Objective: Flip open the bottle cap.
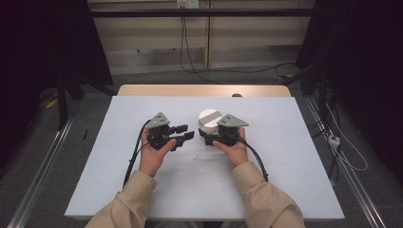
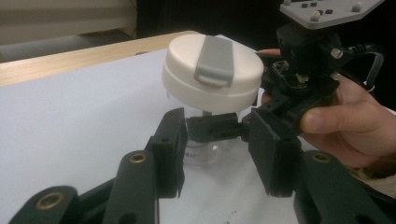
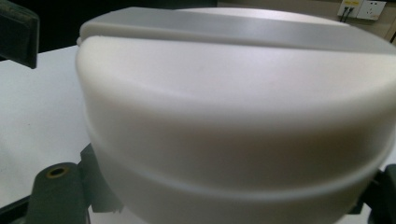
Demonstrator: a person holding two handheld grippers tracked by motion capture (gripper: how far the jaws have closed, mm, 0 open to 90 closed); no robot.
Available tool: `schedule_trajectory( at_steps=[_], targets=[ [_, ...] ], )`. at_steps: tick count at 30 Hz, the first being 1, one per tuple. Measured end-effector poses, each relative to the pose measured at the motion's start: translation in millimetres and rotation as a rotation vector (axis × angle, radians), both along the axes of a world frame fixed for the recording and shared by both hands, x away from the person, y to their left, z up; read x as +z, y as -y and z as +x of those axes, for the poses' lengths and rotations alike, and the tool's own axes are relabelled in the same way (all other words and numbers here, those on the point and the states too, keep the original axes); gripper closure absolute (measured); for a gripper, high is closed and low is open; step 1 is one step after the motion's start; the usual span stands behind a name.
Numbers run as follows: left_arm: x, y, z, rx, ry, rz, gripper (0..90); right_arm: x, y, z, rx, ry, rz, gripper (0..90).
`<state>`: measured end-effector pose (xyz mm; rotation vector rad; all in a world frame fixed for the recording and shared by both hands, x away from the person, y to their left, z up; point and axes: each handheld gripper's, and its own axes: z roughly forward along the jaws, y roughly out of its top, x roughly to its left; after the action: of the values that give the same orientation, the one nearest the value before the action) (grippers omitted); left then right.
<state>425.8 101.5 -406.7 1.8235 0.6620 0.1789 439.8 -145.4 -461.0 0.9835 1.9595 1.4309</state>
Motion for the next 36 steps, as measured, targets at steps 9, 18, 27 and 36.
schedule_trajectory(
  at_steps=[9,18,27,36],
  targets=[
    [3.4,11.8,4.4,-0.029,-0.010,0.019,65.3,0.1,-0.1,0.0,0.000,-0.001,-0.002,18.5],
    [2.3,16.0,9.6,-0.022,-0.014,0.043,74.6,0.2,-0.2,0.0,0.000,-0.002,-0.003,18.5],
    [-0.2,20.6,13.0,-0.020,-0.014,0.078,90.0,0.1,-0.2,-0.1,0.000,-0.001,-0.004,18.5],
    [-1.5,22.4,18.8,0.000,-0.036,0.064,90.0,0.1,-0.2,-0.1,0.001,-0.002,-0.004,18.5]
  ],
)
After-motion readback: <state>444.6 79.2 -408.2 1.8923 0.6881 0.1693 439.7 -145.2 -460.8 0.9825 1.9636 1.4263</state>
